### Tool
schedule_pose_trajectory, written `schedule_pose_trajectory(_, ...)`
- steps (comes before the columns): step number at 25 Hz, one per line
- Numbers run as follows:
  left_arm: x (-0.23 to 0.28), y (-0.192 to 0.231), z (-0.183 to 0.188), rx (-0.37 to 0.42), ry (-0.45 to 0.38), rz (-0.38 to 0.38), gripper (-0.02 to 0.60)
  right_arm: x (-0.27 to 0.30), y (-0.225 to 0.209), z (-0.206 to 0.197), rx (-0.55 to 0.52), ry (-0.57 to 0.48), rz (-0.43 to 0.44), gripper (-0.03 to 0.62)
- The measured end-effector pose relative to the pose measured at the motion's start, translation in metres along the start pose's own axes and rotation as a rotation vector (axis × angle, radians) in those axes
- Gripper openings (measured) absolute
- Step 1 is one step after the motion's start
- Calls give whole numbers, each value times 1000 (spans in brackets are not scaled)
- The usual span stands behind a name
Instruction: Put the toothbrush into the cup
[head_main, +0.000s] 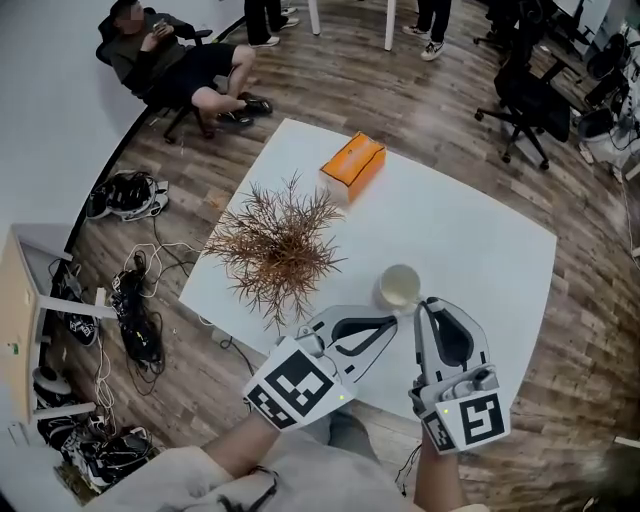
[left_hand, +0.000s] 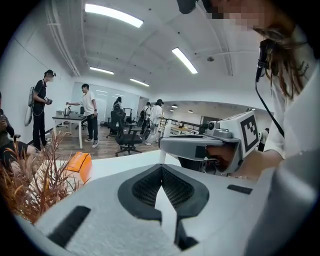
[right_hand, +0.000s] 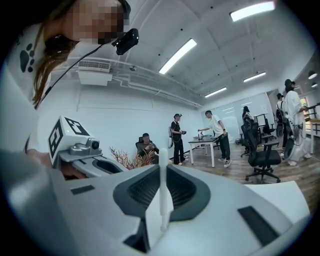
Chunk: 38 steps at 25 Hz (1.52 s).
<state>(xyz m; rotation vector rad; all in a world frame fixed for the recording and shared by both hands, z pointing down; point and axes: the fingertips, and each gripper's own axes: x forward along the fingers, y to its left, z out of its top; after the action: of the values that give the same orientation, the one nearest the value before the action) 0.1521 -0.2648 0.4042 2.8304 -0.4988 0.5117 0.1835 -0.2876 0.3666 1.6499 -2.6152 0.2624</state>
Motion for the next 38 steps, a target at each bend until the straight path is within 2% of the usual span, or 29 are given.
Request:
schedule_pose_trajectory(8,8,7,-2,-14,18,-29,8,28,-19,-19,-40,48,-27,51)
schedule_pose_trajectory(18,10,22,-2,-28,25,-13,8,50,-46,-45,-32,99,-58,50)
schedule_pose_trajectory(31,12,23,-7,-44,32,-32,8,72,-45,-93,-22,189,-37,51)
schedule_pose_trajectory(38,12,25,-7,-53,30,-34,8,78,-42,-99,-21,217,-29,51)
